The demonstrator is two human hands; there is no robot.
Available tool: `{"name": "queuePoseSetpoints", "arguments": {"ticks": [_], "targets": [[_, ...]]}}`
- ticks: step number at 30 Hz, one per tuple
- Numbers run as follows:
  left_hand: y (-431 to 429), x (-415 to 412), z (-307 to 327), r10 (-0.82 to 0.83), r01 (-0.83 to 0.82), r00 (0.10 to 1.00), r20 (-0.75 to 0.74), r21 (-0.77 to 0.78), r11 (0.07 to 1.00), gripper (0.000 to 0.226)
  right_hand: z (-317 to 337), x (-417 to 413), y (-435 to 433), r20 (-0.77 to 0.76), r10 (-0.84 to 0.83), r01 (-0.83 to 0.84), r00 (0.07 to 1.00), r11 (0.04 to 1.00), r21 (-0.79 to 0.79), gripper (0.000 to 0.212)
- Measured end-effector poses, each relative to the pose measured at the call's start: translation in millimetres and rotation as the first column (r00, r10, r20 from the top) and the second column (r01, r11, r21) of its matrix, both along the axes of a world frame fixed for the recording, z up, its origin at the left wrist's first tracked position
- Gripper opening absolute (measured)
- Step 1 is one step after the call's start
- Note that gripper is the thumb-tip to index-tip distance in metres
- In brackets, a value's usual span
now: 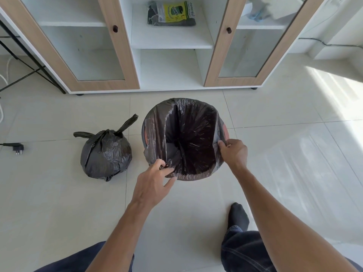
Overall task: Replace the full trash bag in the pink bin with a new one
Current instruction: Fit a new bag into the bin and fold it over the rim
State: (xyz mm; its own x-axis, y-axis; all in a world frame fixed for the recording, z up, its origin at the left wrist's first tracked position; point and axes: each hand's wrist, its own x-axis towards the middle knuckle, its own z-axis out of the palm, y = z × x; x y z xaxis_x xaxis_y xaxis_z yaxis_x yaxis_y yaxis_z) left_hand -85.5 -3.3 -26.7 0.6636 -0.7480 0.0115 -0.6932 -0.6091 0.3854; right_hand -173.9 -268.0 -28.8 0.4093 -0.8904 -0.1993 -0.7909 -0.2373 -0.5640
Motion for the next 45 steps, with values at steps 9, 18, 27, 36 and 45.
{"name": "queuePoseSetpoints", "arguments": {"ticks": [9, 18, 27, 36, 45], "targets": [[-1.3, 3.6, -4.1, 0.012, -0.012, 0.998, -0.058, 0.003, 1.0, 0.028, -0.1, -5.0, -21.2, 0.232, -0.497, 0.224, 0.836, 0.695, 0.683, 0.025], [-1.3, 5.1, -7.5, 0.044, -0.044, 0.995, -0.087, 0.012, 0.999, 0.027, -21.5, -5.4, -24.8, 0.176, -0.537, 0.221, 0.825, 0.593, 0.775, 0.027], [-3.2, 14.2, -10.1, 0.019, -0.035, 0.966, -0.256, -0.057, 0.998, 0.029, -26.2, 2.1, -52.8, 0.276, -0.435, 0.043, 0.857, 0.594, 0.804, 0.02], [-0.1, 15.6, -12.1, 0.022, -0.049, 0.957, -0.29, -0.085, 0.995, 0.028, -23.0, 23.5, -53.4, 0.145, -0.4, 0.172, 0.905, 0.656, 0.735, 0.023], [6.1, 19.0, 13.6, 0.04, -0.034, 0.922, -0.384, 0.025, 0.999, 0.014, 6.1, 20.3, -28.5, -0.01, 0.009, -0.005, 1.0, 0.943, 0.333, 0.031]]}}
